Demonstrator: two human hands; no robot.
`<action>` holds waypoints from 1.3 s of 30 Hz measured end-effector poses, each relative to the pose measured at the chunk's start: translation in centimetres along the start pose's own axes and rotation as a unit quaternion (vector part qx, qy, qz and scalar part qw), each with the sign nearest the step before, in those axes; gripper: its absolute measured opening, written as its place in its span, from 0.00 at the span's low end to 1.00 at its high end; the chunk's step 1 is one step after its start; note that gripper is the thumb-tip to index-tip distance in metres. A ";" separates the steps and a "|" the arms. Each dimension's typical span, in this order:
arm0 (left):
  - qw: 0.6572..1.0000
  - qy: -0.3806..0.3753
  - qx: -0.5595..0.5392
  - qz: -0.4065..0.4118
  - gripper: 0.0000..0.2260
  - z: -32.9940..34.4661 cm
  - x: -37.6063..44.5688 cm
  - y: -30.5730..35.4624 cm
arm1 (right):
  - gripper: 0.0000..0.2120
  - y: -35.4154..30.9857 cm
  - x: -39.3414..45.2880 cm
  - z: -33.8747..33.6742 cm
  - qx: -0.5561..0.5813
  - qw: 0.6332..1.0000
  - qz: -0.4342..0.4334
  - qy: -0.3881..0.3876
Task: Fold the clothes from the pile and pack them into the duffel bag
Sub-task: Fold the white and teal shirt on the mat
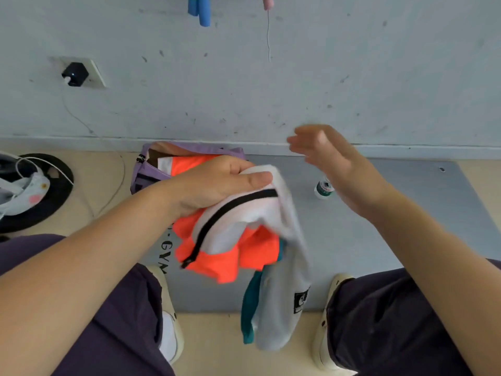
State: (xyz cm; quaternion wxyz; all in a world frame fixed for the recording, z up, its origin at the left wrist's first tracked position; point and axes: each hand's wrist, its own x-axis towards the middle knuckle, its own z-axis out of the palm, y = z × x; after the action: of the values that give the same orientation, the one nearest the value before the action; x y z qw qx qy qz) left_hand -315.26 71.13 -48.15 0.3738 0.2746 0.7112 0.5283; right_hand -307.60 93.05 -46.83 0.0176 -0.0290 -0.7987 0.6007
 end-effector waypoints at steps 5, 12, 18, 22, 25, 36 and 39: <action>0.993 -0.063 0.081 -0.049 0.20 1.4 -0.2 -0.2 | 0.18 0.1 -2.0 3.4 -0.026 0.969 0.029 -0.244; 0.989 0.117 0.082 0.024 0.18 1.2 -0.1 -0.3 | 0.19 0.7 -2.0 3.8 -0.087 0.973 0.106 -0.186; 0.971 0.204 0.104 -0.074 0.22 -0.6 0.4 -1.1 | 0.20 0.7 -1.0 1.2 0.151 0.981 0.124 -0.010; 0.982 0.084 0.053 -0.163 0.30 1.4 -0.2 -1.0 | 0.27 0.3 -1.1 0.8 0.267 0.957 0.111 -0.032; 0.981 0.075 -0.047 -0.175 0.30 2.3 -0.3 -1.1 | 0.35 -0.1 -1.4 0.9 0.310 0.940 0.077 -0.119; 0.946 0.016 -0.322 -0.039 0.43 1.0 -0.5 -0.7 | 0.17 0.4 -1.1 0.6 0.176 0.965 0.052 -0.188; 0.946 0.048 -0.310 -0.076 0.28 0.7 -0.4 -0.6 | 0.23 0.6 -1.4 0.9 0.083 0.968 0.053 -0.232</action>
State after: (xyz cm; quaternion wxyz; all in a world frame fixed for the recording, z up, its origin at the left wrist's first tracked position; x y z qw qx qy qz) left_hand -314.47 71.03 -48.73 0.4447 0.0646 0.5480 0.7056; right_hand -306.26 92.26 -47.60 -0.1979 0.0709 -0.7258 0.6550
